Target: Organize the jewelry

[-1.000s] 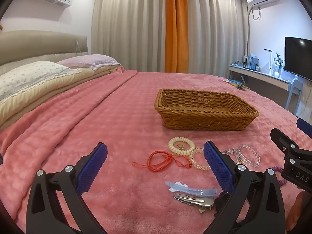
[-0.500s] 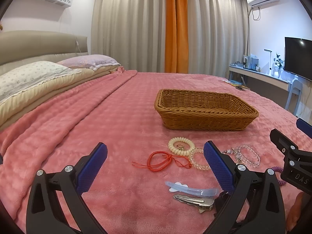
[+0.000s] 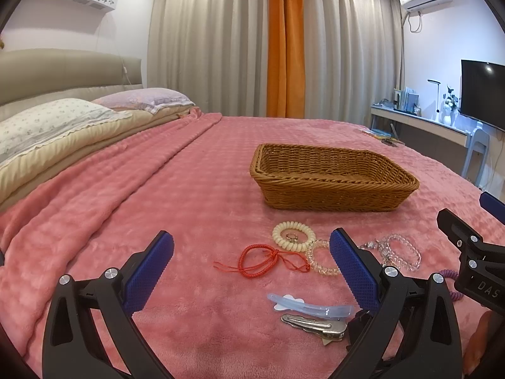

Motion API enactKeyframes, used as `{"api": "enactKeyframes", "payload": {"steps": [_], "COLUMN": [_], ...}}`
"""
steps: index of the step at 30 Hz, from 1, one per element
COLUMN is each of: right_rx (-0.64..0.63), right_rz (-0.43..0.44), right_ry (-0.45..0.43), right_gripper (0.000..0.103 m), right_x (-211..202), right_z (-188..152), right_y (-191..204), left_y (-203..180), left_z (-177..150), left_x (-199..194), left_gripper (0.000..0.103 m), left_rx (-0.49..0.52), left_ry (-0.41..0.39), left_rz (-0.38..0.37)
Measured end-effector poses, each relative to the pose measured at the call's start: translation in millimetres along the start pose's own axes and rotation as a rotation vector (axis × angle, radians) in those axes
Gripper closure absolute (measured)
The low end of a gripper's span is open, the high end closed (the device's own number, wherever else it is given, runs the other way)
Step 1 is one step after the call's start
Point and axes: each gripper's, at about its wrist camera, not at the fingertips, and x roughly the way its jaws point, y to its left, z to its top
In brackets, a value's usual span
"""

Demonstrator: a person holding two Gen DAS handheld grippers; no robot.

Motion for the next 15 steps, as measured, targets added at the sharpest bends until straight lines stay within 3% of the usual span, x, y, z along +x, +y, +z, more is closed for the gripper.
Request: {"api": "enactKeyframes", "payload": {"steps": [15], "right_rx": [-0.005], "right_rz": [-0.001], "right_ry": [0.001], "right_gripper": [0.007], "right_x": [1.0], "right_z": [-0.4], "right_y": [-0.2], "left_y": [0.4], "left_z": [0.1], "left_x": [0.0], "left_gripper": [0.007], "left_rx": [0.000], "left_ry": [0.000], "left_rz": [0.000]}}
